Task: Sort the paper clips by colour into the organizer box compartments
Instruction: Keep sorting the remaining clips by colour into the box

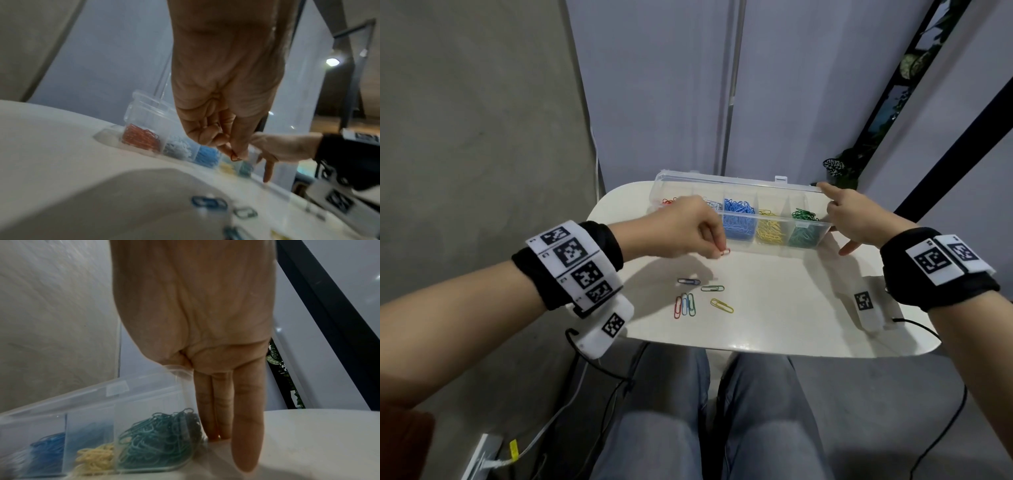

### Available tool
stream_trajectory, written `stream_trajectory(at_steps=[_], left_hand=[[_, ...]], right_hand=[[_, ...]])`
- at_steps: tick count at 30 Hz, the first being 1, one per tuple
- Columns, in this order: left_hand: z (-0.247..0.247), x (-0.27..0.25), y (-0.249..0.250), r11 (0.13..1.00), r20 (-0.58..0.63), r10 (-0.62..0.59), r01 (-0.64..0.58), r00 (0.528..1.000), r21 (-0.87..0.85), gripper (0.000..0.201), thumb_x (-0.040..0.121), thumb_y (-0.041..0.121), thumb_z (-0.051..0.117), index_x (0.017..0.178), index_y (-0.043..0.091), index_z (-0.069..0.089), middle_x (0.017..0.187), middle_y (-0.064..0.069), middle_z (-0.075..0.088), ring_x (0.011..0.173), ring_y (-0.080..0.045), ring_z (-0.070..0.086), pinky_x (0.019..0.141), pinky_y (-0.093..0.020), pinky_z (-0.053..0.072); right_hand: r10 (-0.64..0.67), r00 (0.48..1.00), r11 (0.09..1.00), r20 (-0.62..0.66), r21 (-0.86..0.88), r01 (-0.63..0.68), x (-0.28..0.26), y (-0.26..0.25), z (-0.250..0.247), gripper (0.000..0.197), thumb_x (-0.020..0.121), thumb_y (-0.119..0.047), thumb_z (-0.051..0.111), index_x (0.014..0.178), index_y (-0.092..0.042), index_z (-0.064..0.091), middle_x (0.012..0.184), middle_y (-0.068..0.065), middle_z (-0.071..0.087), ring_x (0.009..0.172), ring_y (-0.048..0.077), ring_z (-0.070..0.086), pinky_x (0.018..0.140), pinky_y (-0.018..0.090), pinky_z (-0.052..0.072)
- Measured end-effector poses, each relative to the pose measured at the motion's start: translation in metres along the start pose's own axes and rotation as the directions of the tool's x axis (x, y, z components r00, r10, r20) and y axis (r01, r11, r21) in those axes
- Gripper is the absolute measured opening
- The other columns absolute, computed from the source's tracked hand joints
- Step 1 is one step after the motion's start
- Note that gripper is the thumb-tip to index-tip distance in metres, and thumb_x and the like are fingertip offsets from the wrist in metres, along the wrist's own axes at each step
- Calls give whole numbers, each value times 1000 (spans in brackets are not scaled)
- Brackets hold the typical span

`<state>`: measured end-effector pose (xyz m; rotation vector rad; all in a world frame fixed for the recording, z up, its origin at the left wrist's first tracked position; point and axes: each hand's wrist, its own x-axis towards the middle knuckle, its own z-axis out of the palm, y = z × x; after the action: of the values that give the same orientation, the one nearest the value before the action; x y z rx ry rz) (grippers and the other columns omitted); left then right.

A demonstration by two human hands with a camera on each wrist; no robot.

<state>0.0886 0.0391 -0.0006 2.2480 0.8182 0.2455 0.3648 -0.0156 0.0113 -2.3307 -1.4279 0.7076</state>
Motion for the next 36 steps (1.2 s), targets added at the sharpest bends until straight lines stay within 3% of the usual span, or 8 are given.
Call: stream_trajectory(at_steps=[4,7,10,15,17,20,25,36], left_hand=[[-30,1,-4,988,-230,-83,50,970,-143,5,82,6,74,86,10,75,77,-15,72,65,-13,57,64,-24,47],[-48,6,-14,990,-421,-133,138,897,-17,6,85,12,72,87,7,75,65,-11,63,54,-6,46,55,-13,37],[-55,11,-23,961,-465,-190,260,865,90,9,85,13,72,88,5,75,56,5,49,49,-3,40,42,-7,28],[-54,7,-33,971,-500,-113,202,859,128,20,84,25,74,97,9,71,76,1,62,63,-7,51,58,-19,36],[-50,-3,-27,990,-444,-11,73,896,121,23,79,25,79,98,15,70,81,2,65,60,-7,53,59,-18,38],[-36,-22,-20,988,-117,100,-85,988,126,36,73,22,84,104,19,67,87,2,68,65,-8,56,63,-20,44],[-8,-35,-23,932,337,-23,-102,941,348,70,67,34,87,127,27,51,98,15,51,83,-9,52,75,-22,45],[16,-5,-19,913,121,39,-85,992,399,26,83,26,75,101,15,61,78,8,58,64,1,47,58,-21,35]], right_hand=[[3,1000,1000,-9,-1,-3,0,0,0,55,95,2,28,147,-14,32,128,15,45,106,40,55,63,60,56],[-4,1000,1000,-9,-18,4,1,1,1,53,94,4,28,145,-9,34,126,14,43,107,42,55,63,62,55],[17,1000,1000,-18,22,-17,1,0,1,60,94,0,27,149,-22,28,128,17,44,106,40,56,58,56,57],[24,1000,1000,-14,20,-24,2,0,1,61,94,-1,26,151,-24,24,133,17,44,107,38,55,53,49,58],[26,1000,999,-16,20,-26,2,0,1,62,94,-1,26,152,-24,23,134,16,44,108,37,55,52,48,58],[30,999,999,-14,26,-30,2,-1,1,63,93,-1,26,151,-24,23,134,15,44,107,36,56,49,45,58],[28,999,999,-25,30,-28,1,-2,2,64,92,1,27,151,-23,25,129,15,47,105,37,56,54,50,58],[1,1000,1000,-30,1,-1,1,-1,3,65,91,-1,27,152,-24,21,143,14,39,106,35,54,50,45,57]])
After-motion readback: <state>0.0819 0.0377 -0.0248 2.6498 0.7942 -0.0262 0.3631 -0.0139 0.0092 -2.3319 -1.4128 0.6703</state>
